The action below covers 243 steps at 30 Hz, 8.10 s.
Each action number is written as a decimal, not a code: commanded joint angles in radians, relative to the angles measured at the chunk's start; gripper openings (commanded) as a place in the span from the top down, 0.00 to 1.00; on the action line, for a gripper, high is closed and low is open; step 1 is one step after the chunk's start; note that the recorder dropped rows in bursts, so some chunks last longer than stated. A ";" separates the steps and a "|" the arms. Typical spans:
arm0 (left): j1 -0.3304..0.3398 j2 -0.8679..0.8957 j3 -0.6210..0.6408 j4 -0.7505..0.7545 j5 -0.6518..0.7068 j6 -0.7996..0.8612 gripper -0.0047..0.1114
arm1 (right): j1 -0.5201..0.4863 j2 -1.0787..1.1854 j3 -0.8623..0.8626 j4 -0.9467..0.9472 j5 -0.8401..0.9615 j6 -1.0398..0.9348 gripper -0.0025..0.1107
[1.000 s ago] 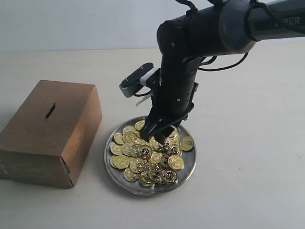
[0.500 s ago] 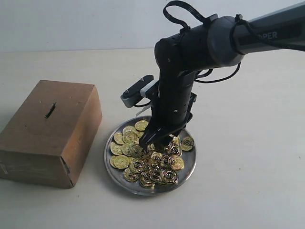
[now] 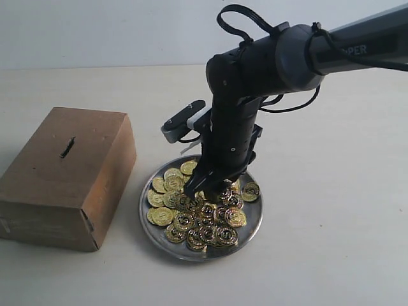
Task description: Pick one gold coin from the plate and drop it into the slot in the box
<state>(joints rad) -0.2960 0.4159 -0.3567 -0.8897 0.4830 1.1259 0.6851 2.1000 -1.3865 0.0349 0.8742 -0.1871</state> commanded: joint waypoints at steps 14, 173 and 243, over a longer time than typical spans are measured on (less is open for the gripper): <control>-0.008 -0.023 0.002 -0.004 -0.003 0.002 0.96 | -0.003 0.031 0.005 -0.010 -0.019 0.011 0.50; -0.008 -0.023 0.002 -0.004 -0.003 0.005 0.96 | 0.060 0.050 0.005 -0.130 0.176 0.164 0.58; -0.599 0.511 -0.057 0.183 -0.331 0.971 0.39 | 0.060 -0.319 0.003 0.700 0.347 -0.813 0.68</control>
<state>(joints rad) -0.8673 0.8892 -0.3932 -0.7259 0.1775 2.0973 0.7438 1.7924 -1.3868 0.7255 1.2171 -0.9857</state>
